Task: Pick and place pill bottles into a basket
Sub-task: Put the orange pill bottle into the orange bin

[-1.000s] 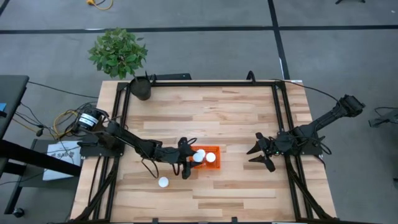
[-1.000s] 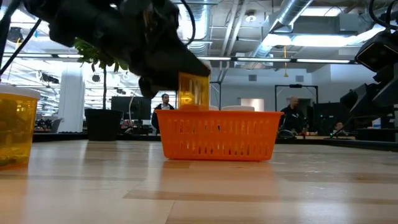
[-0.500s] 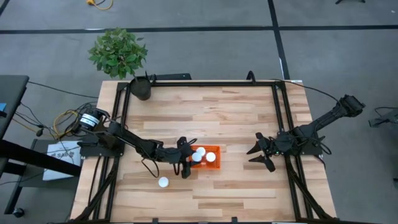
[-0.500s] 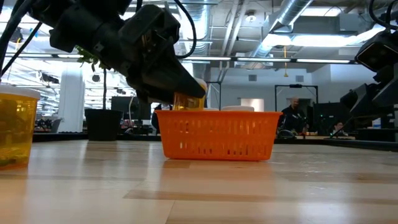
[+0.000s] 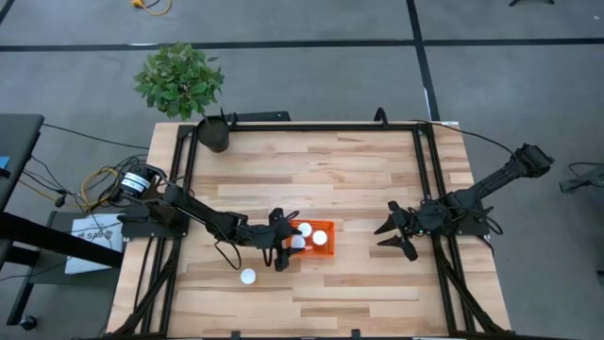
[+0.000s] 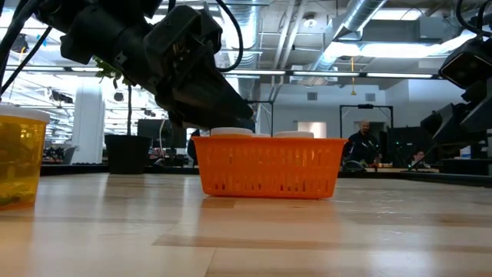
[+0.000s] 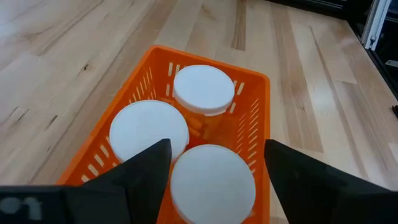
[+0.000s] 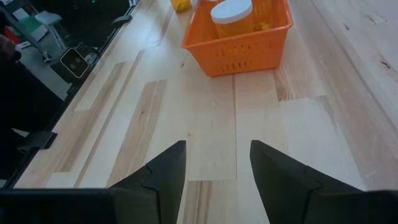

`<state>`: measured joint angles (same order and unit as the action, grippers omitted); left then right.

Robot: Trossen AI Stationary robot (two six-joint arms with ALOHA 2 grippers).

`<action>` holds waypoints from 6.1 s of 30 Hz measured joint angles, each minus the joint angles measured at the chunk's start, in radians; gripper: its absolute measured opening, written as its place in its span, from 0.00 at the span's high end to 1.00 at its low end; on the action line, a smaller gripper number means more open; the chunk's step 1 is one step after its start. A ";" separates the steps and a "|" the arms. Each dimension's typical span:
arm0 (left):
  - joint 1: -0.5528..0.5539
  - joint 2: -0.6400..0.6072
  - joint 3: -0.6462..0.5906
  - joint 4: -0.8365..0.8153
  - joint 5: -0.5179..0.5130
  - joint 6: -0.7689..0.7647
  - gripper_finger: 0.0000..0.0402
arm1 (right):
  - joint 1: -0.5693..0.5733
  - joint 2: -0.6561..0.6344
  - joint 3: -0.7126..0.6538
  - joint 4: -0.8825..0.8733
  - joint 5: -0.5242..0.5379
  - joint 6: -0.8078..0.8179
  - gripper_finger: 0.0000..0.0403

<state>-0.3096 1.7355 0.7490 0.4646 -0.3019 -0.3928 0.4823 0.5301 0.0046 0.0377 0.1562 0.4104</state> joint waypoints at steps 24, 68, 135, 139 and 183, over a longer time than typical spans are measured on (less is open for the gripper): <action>-0.018 -0.276 -0.001 -0.227 -0.021 0.061 0.36 | 0.000 0.000 0.000 0.000 0.000 0.000 0.58; -0.799 -0.777 -0.102 -1.211 -0.459 -0.532 0.36 | 0.000 0.000 0.000 0.000 0.000 0.000 0.58; -0.617 -0.021 -0.467 0.427 -0.332 -0.077 0.36 | 0.000 0.000 0.000 0.000 0.000 0.000 0.58; -0.574 -0.014 -0.465 0.425 -0.334 -0.079 0.36 | 0.000 0.000 0.000 0.000 0.000 0.000 0.58; -0.254 -0.014 -0.353 0.465 -0.007 0.055 0.58 | 0.000 0.000 0.000 0.000 0.000 0.000 0.58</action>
<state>-0.5633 1.7210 0.3961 0.9293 -0.3089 -0.3375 0.4822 0.5301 0.0046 0.0378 0.1562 0.4106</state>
